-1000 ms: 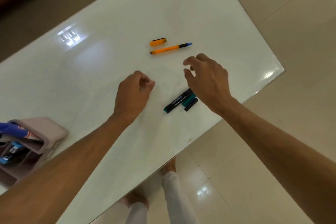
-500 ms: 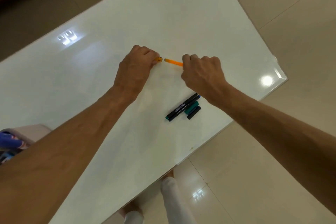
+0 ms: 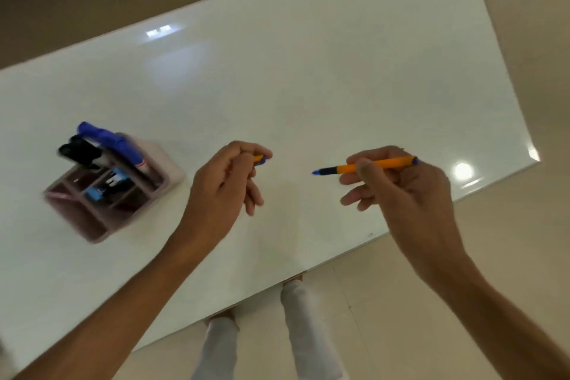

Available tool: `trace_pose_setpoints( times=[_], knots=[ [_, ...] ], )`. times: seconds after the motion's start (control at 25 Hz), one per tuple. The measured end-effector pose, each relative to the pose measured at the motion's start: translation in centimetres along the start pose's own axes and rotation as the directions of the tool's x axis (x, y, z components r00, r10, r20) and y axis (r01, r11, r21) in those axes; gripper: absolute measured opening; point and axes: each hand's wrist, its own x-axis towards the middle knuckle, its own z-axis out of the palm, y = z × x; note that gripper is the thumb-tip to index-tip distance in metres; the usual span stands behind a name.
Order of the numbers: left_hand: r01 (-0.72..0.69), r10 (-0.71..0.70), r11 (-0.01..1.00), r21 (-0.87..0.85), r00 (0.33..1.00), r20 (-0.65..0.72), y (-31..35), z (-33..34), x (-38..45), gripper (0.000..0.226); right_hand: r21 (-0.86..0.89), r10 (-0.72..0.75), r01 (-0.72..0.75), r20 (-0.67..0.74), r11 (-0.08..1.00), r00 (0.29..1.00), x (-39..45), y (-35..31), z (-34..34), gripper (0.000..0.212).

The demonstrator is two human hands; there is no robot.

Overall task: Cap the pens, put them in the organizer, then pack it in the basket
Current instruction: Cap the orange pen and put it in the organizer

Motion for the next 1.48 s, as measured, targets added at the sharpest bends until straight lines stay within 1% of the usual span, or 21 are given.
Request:
trace_pose_setpoints(
  times=[0.12, 0.2, 0.32, 0.36, 0.4, 0.44, 0.48, 0.52, 0.56, 0.6, 0.64, 0.76, 0.92, 1.04, 1.08, 1.2, 1.28, 1.32, 1.4, 1.44, 1.48],
  knots=[
    [0.169, -0.176, 0.967, -0.191, 0.984, -0.019, -2.5, -3.6, -4.2, 0.027, 0.073, 0.016, -0.021, 0.073, 0.997, 0.997, -3.6, -0.3, 5.0, 0.01],
    [0.214, -0.229, 0.927, -0.309, 0.973, -0.015, -3.9, -5.8, -6.5, 0.03, 0.062, -0.006, -0.003, 0.134, 0.998, 0.991, -5.7, -0.8, 7.8, 0.009],
    [0.266, -0.292, 0.893, -0.363, 0.956, -0.016, -5.5, -8.7, -8.6, 0.033, 0.027, -0.046, 0.042, 0.192, 0.999, 0.98, -8.2, -1.6, 10.9, 0.008],
    [0.304, -0.34, 0.842, -0.446, 0.94, -0.002, -6.0, -9.9, -9.4, 0.031, 0.003, -0.057, 0.058, 0.208, 0.998, 0.976, -9.0, -1.8, 12.1, 0.008],
    [0.345, -0.401, 0.738, -0.579, 0.916, 0.035, -6.1, -10.6, -9.9, 0.028, -0.022, -0.068, 0.075, 0.216, 0.997, 0.974, -9.5, -2.0, 12.9, 0.008],
    [0.377, -0.459, 0.59, -0.714, 0.884, 0.088, -6.1, -11.1, -10.2, 0.022, -0.038, -0.077, 0.087, 0.221, 0.995, 0.972, -9.9, -2.2, 13.4, 0.009],
    [0.373, -0.488, 0.443, -0.815, 0.863, 0.13, -6.1, -11.9, -10.7, 0.016, -0.047, -0.087, 0.1, 0.231, 0.994, 0.969, -10.3, -2.4, 14.1, 0.009],
    [0.344, -0.497, 0.342, -0.874, 0.856, 0.143, -6.1, -12.6, -11.0, 0.012, -0.049, -0.097, 0.112, 0.242, 0.992, 0.965, -10.7, -2.5, 14.6, 0.009],
    [0.31, -0.492, 0.284, -0.907, 0.859, 0.139, -6.2, -13.3, -11.4, 0.011, -0.053, -0.112, 0.129, 0.257, 0.99, 0.96, -11.2, -2.7, 15.3, 0.009],
    [0.279, -0.477, 0.252, -0.927, 0.869, 0.133, -6.4, -14.1, -12.0, 0.015, -0.064, -0.131, 0.154, 0.277, 0.986, 0.952, -11.7, -2.8, 16.1, 0.01],
    [0.259, -0.458, 0.24, -0.936, 0.88, 0.127, -6.2, -14.7, -12.3, 0.021, -0.074, -0.149, 0.178, 0.296, 0.981, 0.944, -12.0, -3.0, 16.7, 0.011],
    [0.223, -0.441, 0.249, -0.942, 0.893, 0.094, -5.8, -16.0, -13.4, 0.028, -0.104, -0.179, 0.227, 0.345, 0.968, 0.921, -13.0, -3.0, 18.5, 0.013],
    [0.151, -0.462, 0.319, -0.935, 0.887, -0.014, -5.9, -17.1, -14.0, 0.026, -0.127, -0.216, 0.277, 0.363, 0.952, 0.907, -13.4, -3.1, 20.3, 0.013],
    [0.076, -0.469, 0.323, -0.944, 0.879, -0.09, -6.2, -17.7, -14.1, 0.025, -0.127, -0.23, 0.295, 0.372, 0.947, 0.899, -13.6, -3.4, 20.7, 0.013],
    [0.068, -0.455, 0.346, -0.936, 0.884, -0.103, -6.3, -17.8, -14.1, 0.022, -0.131, -0.232, 0.302, 0.383, 0.944, 0.894, -13.6, -3.4, 20.8, 0.013],
    [0.1, -0.356, 0.494, -0.864, 0.93, -0.096, -6.0, -17.5, -14.3, 0.013, -0.162, -0.231, 0.326, 0.428, 0.931, 0.873, -13.5, -3.2, 21.2, 0.014],
    [0.109, -0.326, 0.564, -0.818, 0.94, -0.099, -5.9, -16.7, -14.4, 0.012, -0.202, -0.247, 0.364, 0.442, 0.909, 0.862, -13.6, -2.7, 22.0, 0.015],
    [0.105, -0.335, 0.58, -0.808, 0.935, -0.119, -6.0, -16.3, -14.5, 0.013, -0.228, -0.268, 0.396, 0.44, 0.889, 0.857, -13.7, -2.4, 22.6, 0.016],
    [0.093, -0.374, 0.578, -0.81, 0.913, -0.162, -6.3, -15.6, -14.5, 0.014, -0.284, -0.317, 0.46, 0.431, 0.841, 0.845, -13.8, -1.9, 23.6, 0.016],
    [0.077, -0.375, 0.586, -0.806, 0.908, -0.186, -6.4, -15.5, -14.6, 0.015, -0.296, -0.331, 0.479, 0.433, 0.826, 0.839, -13.8, -1.8, 24.1, 0.016],
    [0.058, -0.352, 0.616, -0.786, 0.913, -0.208, -6.5, -15.6, -14.5, 0.017, -0.298, -0.333, 0.484, 0.436, 0.823, 0.836, -13.6, -1.8, 24.5, 0.016]
  ],
)
